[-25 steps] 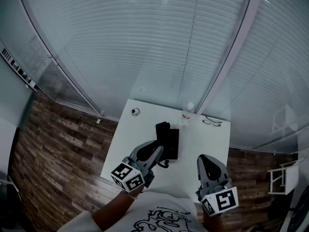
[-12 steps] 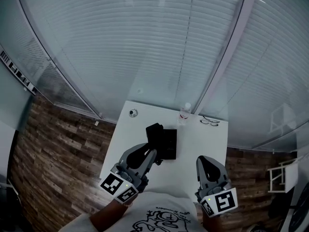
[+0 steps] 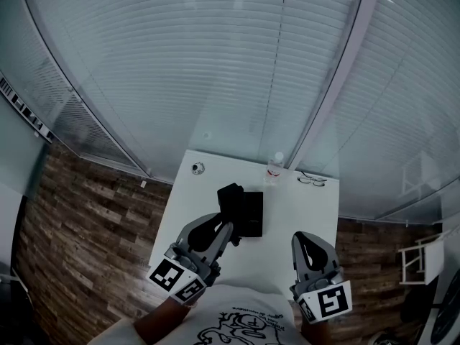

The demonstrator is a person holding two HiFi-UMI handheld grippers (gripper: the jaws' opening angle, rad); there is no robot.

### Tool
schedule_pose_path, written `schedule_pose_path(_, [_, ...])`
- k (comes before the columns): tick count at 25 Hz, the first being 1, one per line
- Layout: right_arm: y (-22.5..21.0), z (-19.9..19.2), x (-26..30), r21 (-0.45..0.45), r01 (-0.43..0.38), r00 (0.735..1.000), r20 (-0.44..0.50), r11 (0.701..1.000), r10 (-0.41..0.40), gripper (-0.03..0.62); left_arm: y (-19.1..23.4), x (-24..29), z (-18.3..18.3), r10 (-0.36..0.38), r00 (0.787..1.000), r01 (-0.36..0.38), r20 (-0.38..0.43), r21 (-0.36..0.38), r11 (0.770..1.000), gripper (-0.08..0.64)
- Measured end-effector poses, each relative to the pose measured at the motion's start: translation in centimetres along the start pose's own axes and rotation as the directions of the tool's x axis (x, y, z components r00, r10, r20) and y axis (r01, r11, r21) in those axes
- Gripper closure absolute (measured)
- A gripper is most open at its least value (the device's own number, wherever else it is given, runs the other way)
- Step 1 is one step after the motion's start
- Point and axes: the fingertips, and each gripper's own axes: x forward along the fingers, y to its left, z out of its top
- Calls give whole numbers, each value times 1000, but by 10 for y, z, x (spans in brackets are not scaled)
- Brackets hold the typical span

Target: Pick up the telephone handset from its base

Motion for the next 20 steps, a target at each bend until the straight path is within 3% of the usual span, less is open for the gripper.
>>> schedule_pose_path(20, [-3,0,5,-17,-4,1000,-16,1000,4,586,1,8,-2,-19,1000,19,-10,-11,1000,494])
